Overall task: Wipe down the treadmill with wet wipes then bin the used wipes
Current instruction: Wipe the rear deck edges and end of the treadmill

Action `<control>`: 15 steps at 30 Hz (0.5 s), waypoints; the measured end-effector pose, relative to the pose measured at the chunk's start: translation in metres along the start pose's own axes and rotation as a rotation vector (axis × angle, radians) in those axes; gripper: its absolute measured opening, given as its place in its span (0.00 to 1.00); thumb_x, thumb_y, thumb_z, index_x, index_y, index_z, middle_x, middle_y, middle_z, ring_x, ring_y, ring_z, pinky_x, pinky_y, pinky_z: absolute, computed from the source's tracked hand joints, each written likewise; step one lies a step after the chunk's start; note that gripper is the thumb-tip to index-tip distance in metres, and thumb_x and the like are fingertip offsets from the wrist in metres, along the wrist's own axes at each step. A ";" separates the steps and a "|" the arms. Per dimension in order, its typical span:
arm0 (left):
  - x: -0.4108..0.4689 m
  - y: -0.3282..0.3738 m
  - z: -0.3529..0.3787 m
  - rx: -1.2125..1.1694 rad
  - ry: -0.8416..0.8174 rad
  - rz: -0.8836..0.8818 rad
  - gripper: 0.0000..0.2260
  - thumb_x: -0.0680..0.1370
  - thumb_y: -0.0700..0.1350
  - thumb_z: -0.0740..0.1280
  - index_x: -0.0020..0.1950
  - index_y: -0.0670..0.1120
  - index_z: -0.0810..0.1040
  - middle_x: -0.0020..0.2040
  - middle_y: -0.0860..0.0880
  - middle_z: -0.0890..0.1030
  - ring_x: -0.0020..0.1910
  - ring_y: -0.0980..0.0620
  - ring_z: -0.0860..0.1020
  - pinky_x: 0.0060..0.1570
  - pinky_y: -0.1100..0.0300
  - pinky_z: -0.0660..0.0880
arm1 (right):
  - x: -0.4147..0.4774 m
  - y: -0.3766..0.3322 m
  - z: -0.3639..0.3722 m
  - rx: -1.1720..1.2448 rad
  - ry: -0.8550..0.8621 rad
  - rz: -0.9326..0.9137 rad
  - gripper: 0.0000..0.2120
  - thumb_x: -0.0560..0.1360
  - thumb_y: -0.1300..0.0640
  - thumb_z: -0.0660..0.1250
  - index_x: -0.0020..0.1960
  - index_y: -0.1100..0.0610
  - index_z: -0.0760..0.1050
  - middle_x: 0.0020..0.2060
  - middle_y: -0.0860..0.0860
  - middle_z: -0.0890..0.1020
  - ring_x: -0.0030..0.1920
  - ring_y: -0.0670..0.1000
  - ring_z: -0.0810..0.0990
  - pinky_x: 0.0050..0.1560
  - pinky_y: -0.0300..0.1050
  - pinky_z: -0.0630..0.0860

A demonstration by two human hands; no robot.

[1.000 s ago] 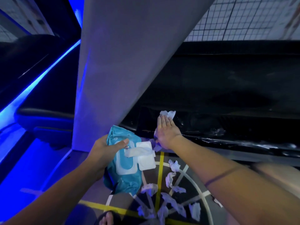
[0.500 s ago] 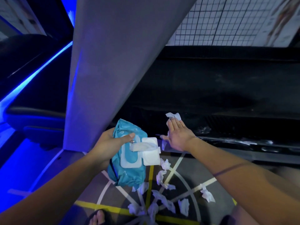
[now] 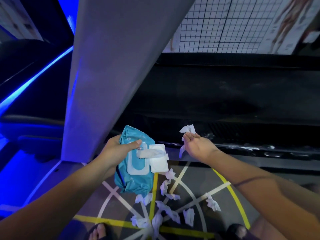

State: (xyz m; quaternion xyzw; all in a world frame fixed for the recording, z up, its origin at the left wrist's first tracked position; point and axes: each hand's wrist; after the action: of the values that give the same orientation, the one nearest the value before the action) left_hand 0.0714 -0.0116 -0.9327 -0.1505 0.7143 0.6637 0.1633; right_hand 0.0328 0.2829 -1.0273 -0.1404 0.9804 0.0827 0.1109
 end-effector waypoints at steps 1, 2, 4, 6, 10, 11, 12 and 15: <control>0.001 0.000 0.003 0.001 -0.005 0.001 0.08 0.79 0.41 0.76 0.56 0.40 0.84 0.46 0.45 0.89 0.39 0.50 0.87 0.34 0.60 0.82 | -0.003 0.005 -0.002 0.019 0.007 -0.006 0.19 0.84 0.59 0.51 0.73 0.62 0.65 0.72 0.59 0.71 0.70 0.59 0.72 0.64 0.52 0.71; 0.002 -0.001 0.007 0.007 -0.014 0.003 0.09 0.79 0.41 0.76 0.57 0.40 0.84 0.47 0.44 0.89 0.40 0.50 0.87 0.35 0.60 0.82 | -0.006 0.011 -0.003 0.071 0.030 0.003 0.16 0.83 0.58 0.51 0.68 0.58 0.69 0.68 0.56 0.76 0.64 0.59 0.77 0.56 0.51 0.75; 0.005 -0.001 0.015 0.010 -0.033 0.010 0.09 0.79 0.40 0.76 0.57 0.39 0.84 0.49 0.43 0.89 0.41 0.49 0.87 0.37 0.59 0.83 | -0.011 0.026 -0.010 0.194 0.096 0.056 0.12 0.82 0.57 0.53 0.60 0.55 0.72 0.62 0.52 0.81 0.57 0.59 0.81 0.51 0.51 0.77; 0.008 -0.001 0.023 0.004 -0.048 0.020 0.09 0.79 0.40 0.76 0.57 0.39 0.84 0.49 0.42 0.89 0.42 0.48 0.87 0.39 0.57 0.84 | -0.019 0.046 -0.021 0.297 0.183 0.163 0.10 0.82 0.58 0.57 0.59 0.58 0.72 0.61 0.55 0.82 0.58 0.60 0.82 0.52 0.52 0.76; 0.009 0.001 0.034 0.001 -0.064 0.025 0.08 0.79 0.41 0.76 0.56 0.40 0.85 0.49 0.43 0.89 0.43 0.46 0.87 0.43 0.54 0.84 | -0.033 0.087 -0.025 0.437 0.295 0.285 0.08 0.81 0.62 0.57 0.51 0.54 0.74 0.55 0.51 0.84 0.57 0.56 0.82 0.52 0.48 0.76; 0.010 0.001 0.036 0.001 -0.064 0.024 0.08 0.79 0.41 0.76 0.56 0.41 0.85 0.48 0.43 0.89 0.44 0.46 0.87 0.44 0.54 0.84 | -0.036 0.091 -0.021 0.405 0.226 0.273 0.09 0.81 0.62 0.57 0.52 0.54 0.75 0.57 0.52 0.83 0.57 0.57 0.82 0.51 0.48 0.75; 0.010 0.001 0.038 0.000 -0.065 0.022 0.08 0.78 0.41 0.76 0.57 0.41 0.84 0.48 0.43 0.89 0.44 0.45 0.87 0.45 0.53 0.83 | -0.038 0.092 -0.013 0.347 0.127 0.249 0.10 0.81 0.62 0.57 0.56 0.55 0.76 0.60 0.54 0.82 0.58 0.58 0.81 0.52 0.48 0.74; 0.009 0.002 0.039 -0.008 -0.066 0.013 0.09 0.78 0.41 0.76 0.57 0.41 0.84 0.49 0.43 0.89 0.43 0.45 0.87 0.43 0.54 0.83 | -0.044 0.083 0.010 0.372 0.042 0.194 0.17 0.85 0.57 0.54 0.71 0.52 0.71 0.68 0.51 0.75 0.66 0.58 0.75 0.63 0.49 0.71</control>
State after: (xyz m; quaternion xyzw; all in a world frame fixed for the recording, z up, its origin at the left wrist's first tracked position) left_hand 0.0635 0.0276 -0.9375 -0.1245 0.7067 0.6723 0.1819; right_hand 0.0514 0.3748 -1.0150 -0.0244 0.9897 -0.0924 0.1062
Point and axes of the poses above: each hand's wrist, its own x-axis towards the middle knuckle, its own z-axis out of the palm, y = z × x
